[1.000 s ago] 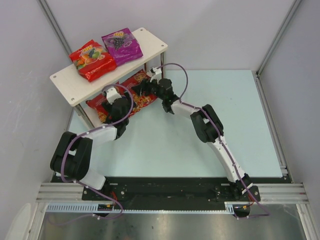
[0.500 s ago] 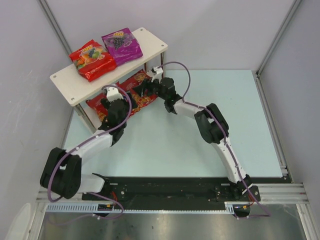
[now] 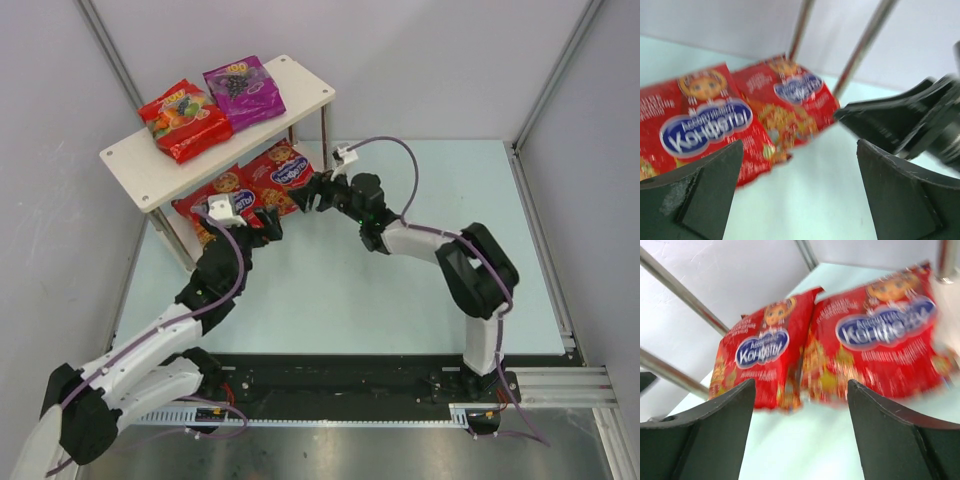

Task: Place and organize the candy bags onto the shelf

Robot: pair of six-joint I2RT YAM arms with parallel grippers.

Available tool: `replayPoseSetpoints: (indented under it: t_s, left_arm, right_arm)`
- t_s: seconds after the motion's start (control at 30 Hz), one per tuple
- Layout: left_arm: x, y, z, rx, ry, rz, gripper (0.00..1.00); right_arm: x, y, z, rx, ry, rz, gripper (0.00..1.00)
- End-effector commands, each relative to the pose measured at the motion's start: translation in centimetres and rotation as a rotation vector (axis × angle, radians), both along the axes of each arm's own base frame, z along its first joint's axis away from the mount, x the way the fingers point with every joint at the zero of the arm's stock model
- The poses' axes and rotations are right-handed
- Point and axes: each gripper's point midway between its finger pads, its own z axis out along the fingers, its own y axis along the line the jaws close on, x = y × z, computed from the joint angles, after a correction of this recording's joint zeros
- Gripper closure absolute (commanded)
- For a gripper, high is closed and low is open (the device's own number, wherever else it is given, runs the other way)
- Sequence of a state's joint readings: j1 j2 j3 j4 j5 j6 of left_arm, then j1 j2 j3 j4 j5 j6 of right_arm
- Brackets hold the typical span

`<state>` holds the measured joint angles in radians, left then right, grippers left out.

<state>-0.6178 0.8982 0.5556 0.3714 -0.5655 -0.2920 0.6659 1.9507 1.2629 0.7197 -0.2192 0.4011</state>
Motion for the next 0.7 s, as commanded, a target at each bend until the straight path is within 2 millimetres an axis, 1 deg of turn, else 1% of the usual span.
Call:
replayPoseSetpoints:
  t_s: [0.0, 0.03, 0.07, 0.1, 0.13, 0.17, 0.2, 0.23, 0.27, 0.3, 0.33, 0.37, 0.4, 0.43, 0.47, 0.5, 0.53, 0.57, 0.6, 0.63, 0.67]
  left_arm:
    - [-3.5, -1.5, -1.7, -0.015, 0.078, -0.081, 0.0]
    - [-4.2, -1.8, -2.7, 0.006, 0.117, -0.101, 0.0]
    - [-5.2, -2.7, -2.8, 0.004, 0.129, -0.144, 0.0]
    - [-5.9, -2.9, -2.8, -0.024, 0.14, -0.161, 0.0]
    - [-6.6, -2.7, -4.3, -0.004, 0.199, -0.162, 0.0]
    - [-7.2, -2.9, -4.5, -0.022, 0.224, -0.165, 0.0]
    - [-7.9, -2.7, -5.7, -0.028, 0.28, -0.161, 0.0]
    - [-8.3, -2.6, -6.2, -0.028, 0.302, -0.16, 0.0]
    - [-8.7, -2.7, -6.7, -0.025, 0.318, -0.164, 0.0]
    - [-9.0, -2.7, -7.2, -0.036, 0.336, -0.159, 0.0]
    - [-9.5, -2.3, -7.9, -0.027, 0.354, -0.152, 0.0]
    - [-9.9, -2.4, -8.7, -0.026, 0.367, -0.155, 0.0]
    - [-10.1, -2.3, -9.1, -0.022, 0.373, -0.151, 0.0]
    - [-10.6, -2.3, -9.9, -0.02, 0.379, -0.162, 0.0]
    - [-10.7, -2.1, -10.1, -0.03, 0.376, -0.15, 0.0]
    - [-10.8, -2.0, -10.6, -0.033, 0.379, -0.148, 0.0]
    - [-10.9, -1.7, -11.2, -0.033, 0.381, -0.144, 0.0]
    - [-10.9, -1.6, -11.2, -0.04, 0.379, -0.137, 0.0]
    - [-11.0, -1.5, -11.3, -0.043, 0.375, -0.139, 0.01]
    - [-11.0, -1.5, -11.5, -0.04, 0.375, -0.141, 0.0]
    - [-11.0, -1.5, -11.5, -0.042, 0.367, -0.142, 0.0]
  right_arm:
    - [-2.8, -4.8, 3.6, -0.001, 0.019, -0.118, 0.16]
    - [-3.6, -7.1, 6.8, 0.033, -0.011, -0.19, 0.13]
    - [-4.3, -9.0, 5.1, 0.009, 0.04, -0.249, 0.09]
    - [-5.0, -10.5, 3.9, -0.011, 0.106, -0.299, 0.01]
    - [-5.7, -12.2, 4.0, -0.009, 0.117, -0.341, 0.0]
    - [-6.8, -14.8, 6.3, 0.032, 0.088, -0.414, 0.0]
    - [-8.2, -16.6, 3.6, -0.008, 0.147, -0.455, 0.0]
    - [-8.8, -18.2, 3.3, -0.008, 0.152, -0.501, 0.0]
    - [-10.4, -20.1, 4.5, 0.019, 0.135, -0.524, 0.0]
    - [-11.4, -21.3, 2.4, -0.005, 0.173, -0.544, 0.0]
    - [-12.0, -22.3, 1.9, -0.01, 0.184, -0.571, 0.0]
    - [-13.5, -23.6, 2.2, 0.0, 0.183, -0.58, 0.0]
    - [-14.3, -24.3, 0.6, -0.019, 0.206, -0.59, 0.0]
    - [-15.0, -24.8, 0.2, -0.016, 0.215, -0.597, 0.0]
    - [-16.0, -25.7, 0.1, -0.007, 0.216, -0.604, 0.0]
    - [-16.6, -26.1, -0.3, 0.0, 0.22, -0.607, 0.0]
    - [-17.2, -26.8, -2.5, -0.019, 0.26, -0.63, 0.01]
    - [-17.7, -27.4, -3.7, -0.036, 0.282, -0.643, 0.0]
    - [-18.2, -28.0, -3.4, -0.007, 0.271, -0.654, 0.0]
    - [-18.5, -28.6, -4.5, -0.014, 0.282, -0.672, 0.0]
    - [-18.8, -28.9, -4.9, -0.013, 0.287, -0.678, 0.0]
